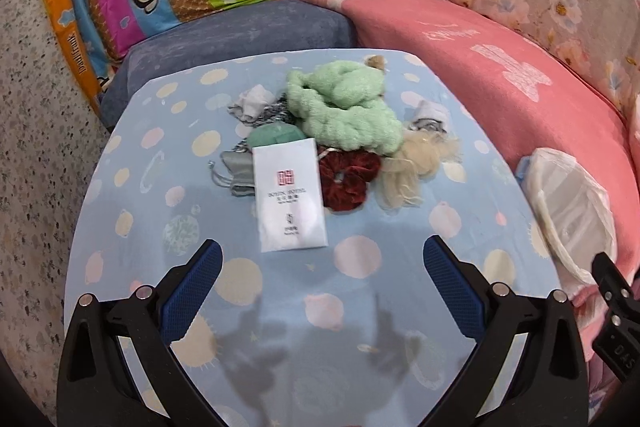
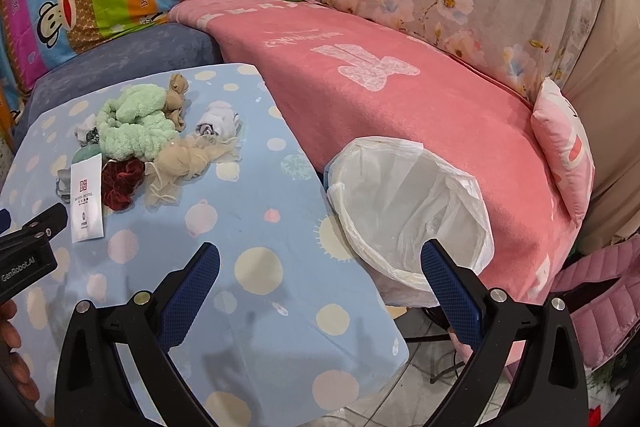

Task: Collect trash
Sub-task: 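Grasp the white hotel packet with the left tool while the right tool grasps the beige mesh pouf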

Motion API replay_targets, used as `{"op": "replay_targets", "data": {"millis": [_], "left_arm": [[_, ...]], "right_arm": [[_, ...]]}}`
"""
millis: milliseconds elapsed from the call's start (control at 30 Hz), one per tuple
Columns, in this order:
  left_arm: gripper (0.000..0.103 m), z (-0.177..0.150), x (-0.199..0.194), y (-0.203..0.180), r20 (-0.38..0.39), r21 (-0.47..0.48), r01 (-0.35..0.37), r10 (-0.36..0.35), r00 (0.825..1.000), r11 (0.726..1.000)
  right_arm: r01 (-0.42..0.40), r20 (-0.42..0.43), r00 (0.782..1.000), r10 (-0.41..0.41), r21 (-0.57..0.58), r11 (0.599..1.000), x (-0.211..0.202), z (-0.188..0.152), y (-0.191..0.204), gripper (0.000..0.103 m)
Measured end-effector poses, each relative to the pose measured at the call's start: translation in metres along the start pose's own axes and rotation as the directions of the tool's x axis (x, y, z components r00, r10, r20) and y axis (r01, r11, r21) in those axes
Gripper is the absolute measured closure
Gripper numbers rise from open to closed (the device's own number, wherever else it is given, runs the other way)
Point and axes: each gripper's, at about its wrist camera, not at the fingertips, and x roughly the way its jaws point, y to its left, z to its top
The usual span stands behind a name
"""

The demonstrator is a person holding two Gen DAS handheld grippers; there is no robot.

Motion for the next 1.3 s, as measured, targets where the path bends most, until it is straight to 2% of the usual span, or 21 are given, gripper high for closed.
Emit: {"op": "replay_targets", "data": {"millis": [300, 433, 700, 867, 933, 1033, 1100, 1167, 1200, 1300], "left_arm": [[0.007, 0.009, 0.045, 0.023, -0.053, -0.034, 0.001, -0.003, 0.999, 0.999], [0.007, 0.012, 0.067, 0.031, -0.082, -0.053, -0.022, 0.017, 0.996, 0.998], [0.007, 0.021, 0.094, 0.035, -0.121, -0.093, 0.039, -0.050, 0.991, 0.995], [0.007, 0.025, 0.124, 0.039, -0.171, -0.097, -0.007, -0.010, 0.985, 0.995], [0.009, 0.024, 0.134, 0.046, -0.195, -0.122, 0.007, -0.031, 0.980, 0.993], [0.022, 0.021, 0.143, 0.052, -0.219, -0.146, 0.043, -0.074, 0.973, 0.988], [0.037, 0.020, 0.148, 0.052, -0.242, -0.148, 0.072, -0.107, 0.964, 0.986], [0.039, 0.020, 0.149, 0.052, -0.236, -0.136, 0.067, -0.098, 0.967, 0.989], [0.044, 0.020, 0.149, 0.051, -0.233, -0.128, 0.071, -0.100, 0.967, 0.989], [0.050, 0.020, 0.146, 0.051, -0.231, -0.118, 0.083, -0.109, 0.967, 0.990]], "right_arm": [[-0.026, -0.011, 1.000, 0.026, -0.005, 1.000, 0.017, 0.007, 0.026, 0.007], [-0.029, -0.022, 0.999, 0.029, 0.003, 1.000, 0.026, 0.007, 0.028, 0.007], [-0.067, -0.098, 0.992, 0.074, 0.076, 0.995, 0.064, 0.010, 0.026, 0.007], [-0.087, -0.118, 0.988, 0.097, 0.080, 0.993, 0.078, 0.015, 0.037, 0.007], [-0.106, -0.120, 0.986, 0.115, 0.080, 0.991, 0.083, 0.017, 0.043, 0.007], [-0.144, -0.125, 0.980, 0.154, 0.082, 0.986, 0.091, 0.022, 0.055, 0.007], [-0.178, -0.136, 0.973, 0.189, 0.089, 0.980, 0.099, 0.025, 0.065, 0.007], [-0.212, -0.146, 0.963, 0.225, 0.097, 0.972, 0.107, 0.028, 0.074, 0.007], [-0.230, -0.150, 0.958, 0.244, 0.100, 0.968, 0.111, 0.030, 0.080, 0.007], [-0.265, -0.152, 0.949, 0.278, 0.099, 0.959, 0.120, 0.037, 0.096, 0.015]]}}
